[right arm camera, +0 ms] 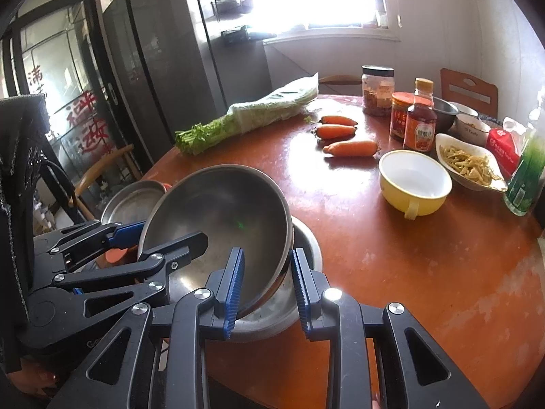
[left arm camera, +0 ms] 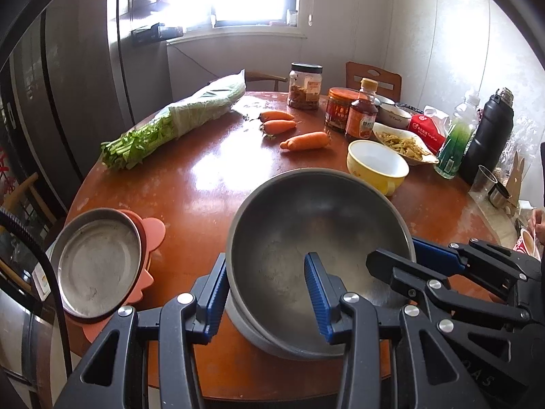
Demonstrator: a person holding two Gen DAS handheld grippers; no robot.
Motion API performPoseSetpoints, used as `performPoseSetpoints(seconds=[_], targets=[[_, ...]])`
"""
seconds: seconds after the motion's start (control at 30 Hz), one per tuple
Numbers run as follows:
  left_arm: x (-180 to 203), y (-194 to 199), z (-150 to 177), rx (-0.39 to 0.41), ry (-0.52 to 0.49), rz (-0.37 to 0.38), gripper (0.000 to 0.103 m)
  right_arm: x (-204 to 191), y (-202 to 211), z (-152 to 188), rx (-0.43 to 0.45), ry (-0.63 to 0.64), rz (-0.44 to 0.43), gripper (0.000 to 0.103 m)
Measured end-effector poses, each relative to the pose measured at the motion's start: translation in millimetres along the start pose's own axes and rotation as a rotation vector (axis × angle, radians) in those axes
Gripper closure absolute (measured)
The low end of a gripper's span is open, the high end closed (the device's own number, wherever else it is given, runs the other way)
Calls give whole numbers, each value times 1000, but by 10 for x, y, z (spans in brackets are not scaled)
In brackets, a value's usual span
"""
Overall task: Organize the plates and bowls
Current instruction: 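Lift the small steel bowl with the right gripper over the steel basin, then lower the small bowl into the basin and open the right gripper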
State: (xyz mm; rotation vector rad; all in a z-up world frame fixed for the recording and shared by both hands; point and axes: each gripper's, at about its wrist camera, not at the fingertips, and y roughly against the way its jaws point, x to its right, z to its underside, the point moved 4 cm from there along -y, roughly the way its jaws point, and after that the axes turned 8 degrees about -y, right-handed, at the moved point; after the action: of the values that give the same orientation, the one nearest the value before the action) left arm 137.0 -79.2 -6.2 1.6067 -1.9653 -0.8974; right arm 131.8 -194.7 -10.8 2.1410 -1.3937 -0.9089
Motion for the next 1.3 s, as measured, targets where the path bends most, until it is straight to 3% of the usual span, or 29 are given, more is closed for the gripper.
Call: performPoseSetpoints(seconds=[0.9, 1.3], targets=[[53, -289, 187, -65, 5, -6, 60, 67, -220, 191, -60, -5, 27, 73], [92, -299, 196, -41, -16, -21, 60, 99, -240, 210, -55, -10, 33, 73]])
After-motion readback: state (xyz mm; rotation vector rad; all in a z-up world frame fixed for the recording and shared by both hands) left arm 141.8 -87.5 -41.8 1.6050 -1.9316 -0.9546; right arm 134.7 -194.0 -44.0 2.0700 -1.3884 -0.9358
